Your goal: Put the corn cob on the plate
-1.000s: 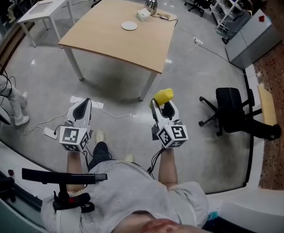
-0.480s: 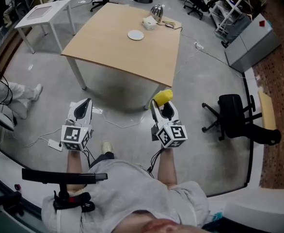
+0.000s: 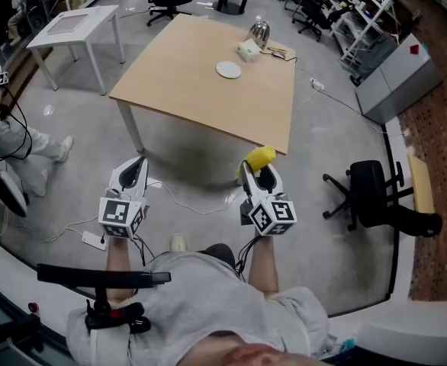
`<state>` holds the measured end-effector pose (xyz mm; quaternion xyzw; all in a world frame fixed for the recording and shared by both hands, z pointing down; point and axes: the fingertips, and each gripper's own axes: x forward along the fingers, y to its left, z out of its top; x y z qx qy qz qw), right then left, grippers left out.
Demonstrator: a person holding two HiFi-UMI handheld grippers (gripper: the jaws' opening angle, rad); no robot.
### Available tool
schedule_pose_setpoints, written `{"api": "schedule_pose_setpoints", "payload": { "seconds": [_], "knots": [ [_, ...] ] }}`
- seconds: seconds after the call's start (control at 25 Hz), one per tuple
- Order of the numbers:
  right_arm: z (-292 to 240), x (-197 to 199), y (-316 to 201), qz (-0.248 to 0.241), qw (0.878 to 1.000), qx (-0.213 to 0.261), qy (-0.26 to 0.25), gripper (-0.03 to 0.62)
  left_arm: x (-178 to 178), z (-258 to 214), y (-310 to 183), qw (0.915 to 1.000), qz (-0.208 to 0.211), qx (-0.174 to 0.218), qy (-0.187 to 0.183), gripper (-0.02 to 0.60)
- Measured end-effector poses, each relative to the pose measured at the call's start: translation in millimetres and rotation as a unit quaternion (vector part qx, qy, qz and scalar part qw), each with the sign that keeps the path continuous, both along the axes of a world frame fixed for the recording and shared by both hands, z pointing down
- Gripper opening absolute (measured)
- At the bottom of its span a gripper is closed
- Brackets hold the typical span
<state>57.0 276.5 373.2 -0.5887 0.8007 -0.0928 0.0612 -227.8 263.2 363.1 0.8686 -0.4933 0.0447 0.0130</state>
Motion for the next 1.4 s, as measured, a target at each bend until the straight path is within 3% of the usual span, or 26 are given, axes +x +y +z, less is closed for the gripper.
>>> {"api": "schedule_pose_setpoints", "payload": {
  "seconds": [0.36,0.56,1.0,1.4],
  "knots": [
    [-1.0,-4.8,-13.8,-0.009,1.000,-0.002,0.005,0.232,-8.5,-1.3,-5.5,0.9999,-0.012,-0.002,0.005,0.020],
    [9.2,-21.5,-53.2,-0.003,1.000,-0.011,0.006,0.232,-26.1,10.6,-48.8,1.0000,-0.005,-0.008,0.003,0.020],
    [14.9,4.0,-143.8,0.007,1.000,-0.008,0.001,0.232,-5.3,11.4,-134.6,0.9999,-0.002,-0.008,-0.008,0.020],
    [34.6,42.9,-221.3,0.023,0.999,-0.024,-0.005,0.232,44.4,14.8,-225.0,0.9996,0.023,-0.010,-0.014,0.020]
  ]
}}
